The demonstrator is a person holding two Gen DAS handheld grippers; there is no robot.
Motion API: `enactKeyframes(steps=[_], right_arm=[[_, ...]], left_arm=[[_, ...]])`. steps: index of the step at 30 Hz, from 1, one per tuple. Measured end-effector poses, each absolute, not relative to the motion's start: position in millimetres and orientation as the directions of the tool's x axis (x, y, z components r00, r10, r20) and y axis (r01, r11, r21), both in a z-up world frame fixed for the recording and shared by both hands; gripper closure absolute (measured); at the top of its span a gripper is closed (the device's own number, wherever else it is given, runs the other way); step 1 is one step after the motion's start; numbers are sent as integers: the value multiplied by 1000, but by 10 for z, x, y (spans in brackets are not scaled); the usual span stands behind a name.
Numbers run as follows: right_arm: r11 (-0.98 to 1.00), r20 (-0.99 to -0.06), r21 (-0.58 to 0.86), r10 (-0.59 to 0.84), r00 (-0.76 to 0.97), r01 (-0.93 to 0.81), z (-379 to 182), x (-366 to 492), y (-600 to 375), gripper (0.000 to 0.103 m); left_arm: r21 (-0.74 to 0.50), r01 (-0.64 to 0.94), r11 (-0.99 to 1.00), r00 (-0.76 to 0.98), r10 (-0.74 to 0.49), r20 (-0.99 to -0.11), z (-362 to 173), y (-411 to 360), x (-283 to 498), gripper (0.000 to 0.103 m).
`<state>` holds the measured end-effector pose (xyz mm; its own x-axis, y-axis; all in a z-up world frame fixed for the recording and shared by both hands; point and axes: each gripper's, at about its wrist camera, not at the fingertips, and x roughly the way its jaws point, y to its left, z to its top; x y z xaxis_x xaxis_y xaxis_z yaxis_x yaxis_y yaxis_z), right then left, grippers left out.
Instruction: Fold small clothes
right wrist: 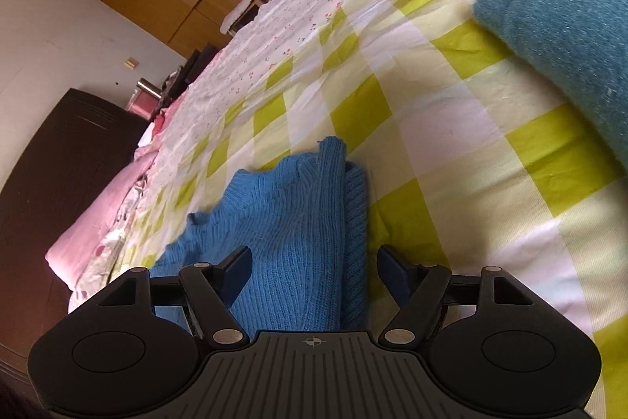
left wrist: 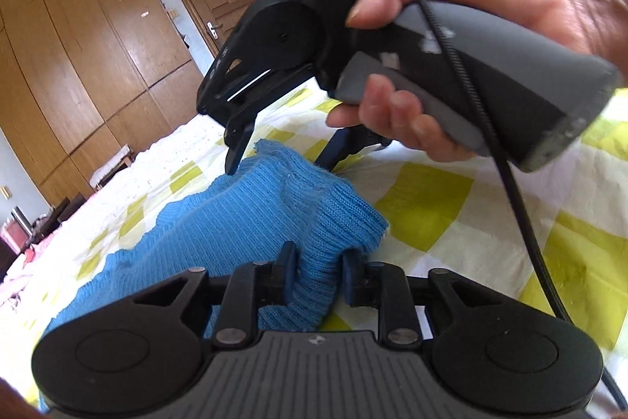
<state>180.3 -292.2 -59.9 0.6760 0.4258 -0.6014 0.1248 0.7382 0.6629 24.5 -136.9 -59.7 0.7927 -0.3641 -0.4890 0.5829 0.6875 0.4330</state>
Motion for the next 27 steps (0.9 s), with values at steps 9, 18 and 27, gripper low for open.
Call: enactKeyframes(steps=[9, 18, 27], right_arm=[[723, -620, 674, 441, 649, 151, -693, 1917, -2989, 83], [678, -535, 728, 475, 699, 97, -311, 1831, -2931, 90], [701, -473, 711, 538, 698, -58, 313, 2038, -2017, 91]], left_arm=[[545, 559, 625, 822, -330, -465, -691, -1693, 242, 73], [238, 549, 801, 792, -408, -454, -162, -1246, 345, 85], [-56, 386, 921, 843, -377, -383, 296, -115, 437, 86]])
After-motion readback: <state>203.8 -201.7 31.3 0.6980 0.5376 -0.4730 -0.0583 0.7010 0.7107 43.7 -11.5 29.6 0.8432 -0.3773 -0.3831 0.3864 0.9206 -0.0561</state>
